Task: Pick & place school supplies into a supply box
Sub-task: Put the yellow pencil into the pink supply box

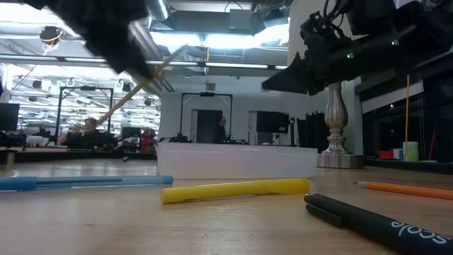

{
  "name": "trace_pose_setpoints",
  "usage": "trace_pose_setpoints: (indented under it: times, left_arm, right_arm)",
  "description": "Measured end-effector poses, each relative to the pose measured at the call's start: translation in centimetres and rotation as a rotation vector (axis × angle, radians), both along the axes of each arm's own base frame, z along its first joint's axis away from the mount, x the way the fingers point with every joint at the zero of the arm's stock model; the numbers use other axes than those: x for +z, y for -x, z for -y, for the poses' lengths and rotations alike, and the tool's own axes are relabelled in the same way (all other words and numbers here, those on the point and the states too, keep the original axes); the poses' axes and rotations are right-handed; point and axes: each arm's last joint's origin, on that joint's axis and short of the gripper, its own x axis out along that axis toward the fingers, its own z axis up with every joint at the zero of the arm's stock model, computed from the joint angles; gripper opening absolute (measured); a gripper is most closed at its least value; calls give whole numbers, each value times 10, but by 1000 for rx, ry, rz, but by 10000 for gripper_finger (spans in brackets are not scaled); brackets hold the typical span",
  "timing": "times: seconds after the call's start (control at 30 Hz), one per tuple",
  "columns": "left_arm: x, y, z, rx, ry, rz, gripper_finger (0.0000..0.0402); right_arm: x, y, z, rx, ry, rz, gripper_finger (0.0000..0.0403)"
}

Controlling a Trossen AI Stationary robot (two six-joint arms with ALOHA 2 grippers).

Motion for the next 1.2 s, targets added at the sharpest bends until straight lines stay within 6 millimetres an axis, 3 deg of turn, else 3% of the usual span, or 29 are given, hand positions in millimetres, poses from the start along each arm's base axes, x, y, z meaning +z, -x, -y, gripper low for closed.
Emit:
trace_pose_setpoints:
  times: [0.27, 0.63, 0.9, 1.1, 1.2]
  left_arm:
    - [10, -14, 2, -70, -86, 142, 4]
    - [-2, -53, -1, -87, -107, 75, 5]
    - [20, -87, 6, -134, -119, -43, 5]
    - [44, -110, 2, -85, -64, -145, 5]
    - [45, -118, -3, -71, -53, -214, 6]
  right_arm:
    - [1, 1, -16, 94, -70, 27, 26]
    - [21, 17, -53, 120, -63, 95, 26]
    - [21, 30, -71, 63, -37, 48, 26]
    - [19, 31, -72, 72, -36, 30, 26]
    - [17, 31, -72, 72, -26, 13, 26]
